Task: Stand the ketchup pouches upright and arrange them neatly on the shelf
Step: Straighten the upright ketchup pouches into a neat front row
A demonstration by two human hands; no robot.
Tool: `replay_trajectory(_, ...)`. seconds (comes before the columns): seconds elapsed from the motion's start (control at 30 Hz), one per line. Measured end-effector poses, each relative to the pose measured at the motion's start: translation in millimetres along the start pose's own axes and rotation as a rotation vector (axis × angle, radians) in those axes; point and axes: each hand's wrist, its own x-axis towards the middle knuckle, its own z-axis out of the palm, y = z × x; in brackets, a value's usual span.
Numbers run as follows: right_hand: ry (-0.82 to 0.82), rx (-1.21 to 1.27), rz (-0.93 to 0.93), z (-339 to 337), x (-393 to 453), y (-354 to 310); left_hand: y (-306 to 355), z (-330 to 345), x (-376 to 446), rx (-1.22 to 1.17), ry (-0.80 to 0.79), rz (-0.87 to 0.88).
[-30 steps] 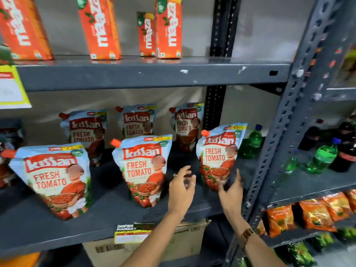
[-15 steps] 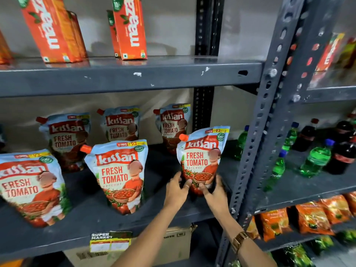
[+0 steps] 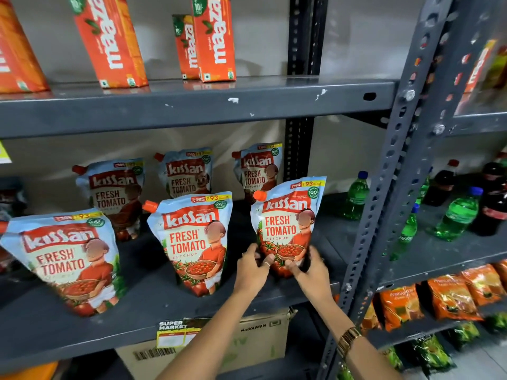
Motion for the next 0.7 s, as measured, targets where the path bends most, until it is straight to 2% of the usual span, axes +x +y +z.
replay_trajectory(0.33,0.015,0.034,-0.012,5,-9,-6,3,-9,-9,-0.004,-0.045,0.0)
replay_trajectory(0.43,0.094,0.026,-0.068,9,-12,-10,4,-9,-12,0.005,-0.038,0.016)
replay_trajectory(0.57,0.247,-0.013,-0.201,11,-15,-24,9,-12,-17,-0.025,0.085,0.058)
replay_trajectory(0.7,0.304,-0.043,-0.391,8,-5,-45,19,-22,-18,-0.052,0.25,0.19)
